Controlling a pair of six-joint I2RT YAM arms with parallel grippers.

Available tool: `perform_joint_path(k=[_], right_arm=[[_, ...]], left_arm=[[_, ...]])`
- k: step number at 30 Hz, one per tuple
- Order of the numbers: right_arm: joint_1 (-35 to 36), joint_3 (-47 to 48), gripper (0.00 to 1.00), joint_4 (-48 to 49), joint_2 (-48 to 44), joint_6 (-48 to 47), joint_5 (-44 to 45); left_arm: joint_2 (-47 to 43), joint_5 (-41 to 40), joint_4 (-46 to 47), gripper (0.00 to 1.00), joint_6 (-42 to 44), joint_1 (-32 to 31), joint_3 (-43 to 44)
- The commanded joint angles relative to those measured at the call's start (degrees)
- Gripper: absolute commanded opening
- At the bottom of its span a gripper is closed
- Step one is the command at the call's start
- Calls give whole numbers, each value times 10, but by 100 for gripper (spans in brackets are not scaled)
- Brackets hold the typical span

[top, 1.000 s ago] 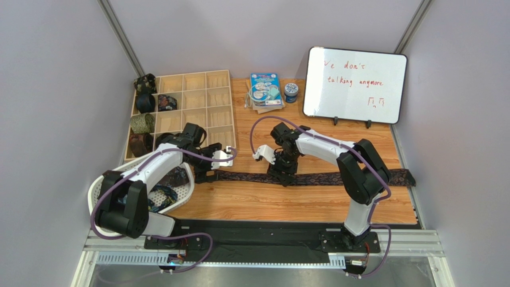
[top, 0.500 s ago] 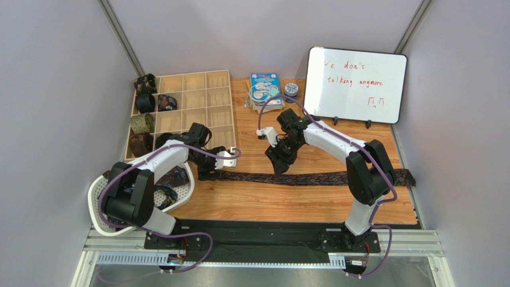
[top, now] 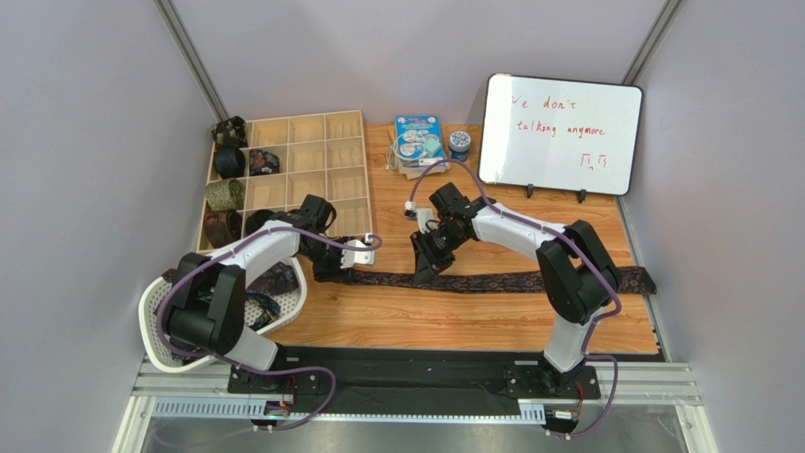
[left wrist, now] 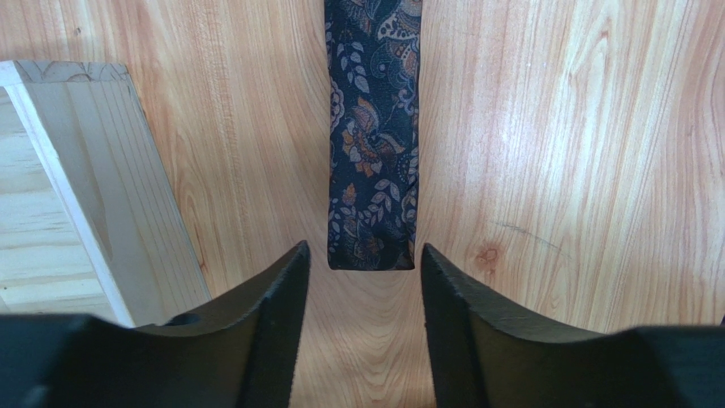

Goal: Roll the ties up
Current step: Roll the tie at the center of the board.

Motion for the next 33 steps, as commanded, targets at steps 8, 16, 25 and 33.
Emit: perform_joint_path(k=[8,16,25,33], right_arm=[[9,73,18,4,100,54,14],[1,77,18,8,95,68,-19],[-25,27,31,107,31,159,-106],[-24,-1,41,169,19,245,-136]], left_arm=[[-28,33,-15,46,0,-15,21],[-54,46,-27,42,-30,-59,52],[-15,57,-15,39,-87,-117,115],[27,61,17,37,-135,-152,145]])
